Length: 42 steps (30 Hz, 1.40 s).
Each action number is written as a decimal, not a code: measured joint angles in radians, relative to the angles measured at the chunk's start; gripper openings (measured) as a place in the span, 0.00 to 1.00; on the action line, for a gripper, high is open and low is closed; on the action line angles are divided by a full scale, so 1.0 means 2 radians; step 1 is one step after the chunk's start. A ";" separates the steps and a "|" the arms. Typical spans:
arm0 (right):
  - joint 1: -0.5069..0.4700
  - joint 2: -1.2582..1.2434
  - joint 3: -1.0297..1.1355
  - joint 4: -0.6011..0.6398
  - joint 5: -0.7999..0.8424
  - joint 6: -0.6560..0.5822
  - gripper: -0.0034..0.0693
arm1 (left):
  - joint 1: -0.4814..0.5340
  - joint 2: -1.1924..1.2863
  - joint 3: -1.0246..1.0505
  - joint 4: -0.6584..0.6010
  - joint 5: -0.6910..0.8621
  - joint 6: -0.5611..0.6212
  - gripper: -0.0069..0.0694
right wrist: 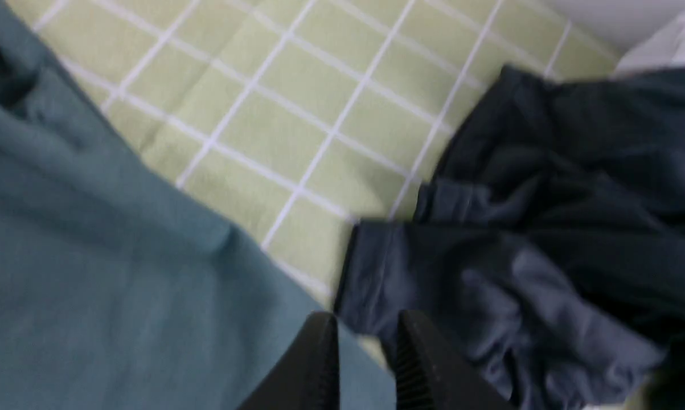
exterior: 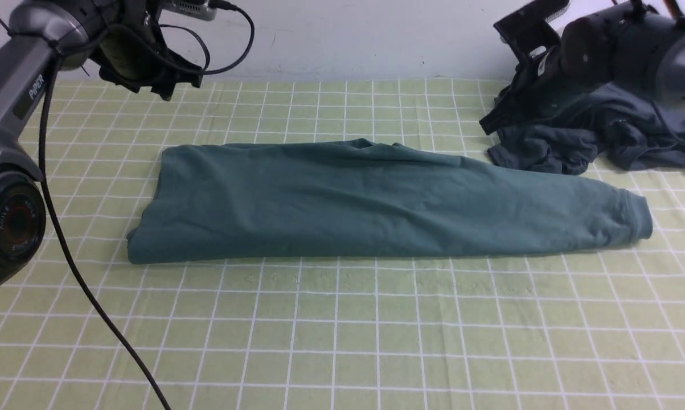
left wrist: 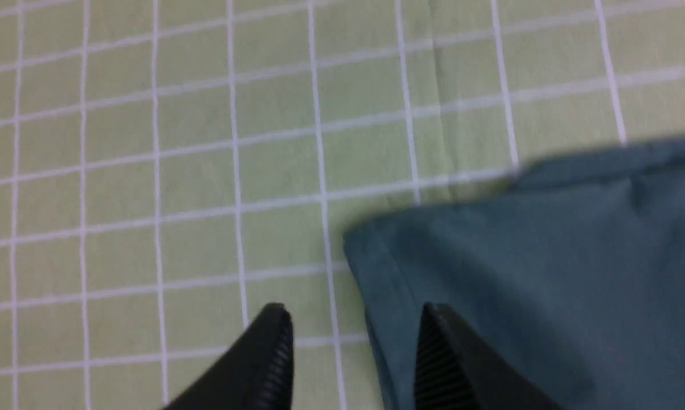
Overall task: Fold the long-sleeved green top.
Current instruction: Use the right arm to clamp the right edge of the fabric
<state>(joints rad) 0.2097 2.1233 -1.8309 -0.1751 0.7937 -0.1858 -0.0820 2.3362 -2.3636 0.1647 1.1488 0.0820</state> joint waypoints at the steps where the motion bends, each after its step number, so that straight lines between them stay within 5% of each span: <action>1: -0.006 0.001 0.000 0.002 0.028 0.011 0.14 | 0.001 -0.003 0.000 -0.008 0.019 0.021 0.36; 6: -0.074 0.001 0.014 0.013 0.099 0.097 0.04 | 0.023 -0.057 0.042 -0.094 0.044 0.071 0.11; 13: -0.157 0.001 0.082 0.088 0.123 0.071 0.07 | 0.065 -0.241 0.197 -0.193 0.044 0.147 0.09; 21: -0.167 0.001 0.115 0.074 0.088 0.106 0.49 | 0.127 -0.454 0.455 -0.245 -0.030 0.175 0.09; 28: -0.169 0.007 0.115 0.067 0.074 0.126 0.68 | 0.134 -0.539 0.582 -0.255 -0.047 0.177 0.09; 32: -0.169 0.020 0.115 0.100 0.060 0.119 0.59 | 0.134 -0.560 0.607 -0.258 -0.049 0.178 0.09; 38: -0.169 0.021 0.103 0.124 0.067 0.083 0.16 | 0.134 -0.568 0.614 -0.257 -0.050 0.179 0.09; 42: -0.169 0.004 0.070 0.075 0.104 0.063 0.06 | 0.134 -0.569 0.617 -0.257 -0.051 0.180 0.09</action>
<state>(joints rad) -0.1274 2.1318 -1.6905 -0.0254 1.0011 -0.0592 0.1862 1.1992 -1.1286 -0.3501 1.0465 0.4425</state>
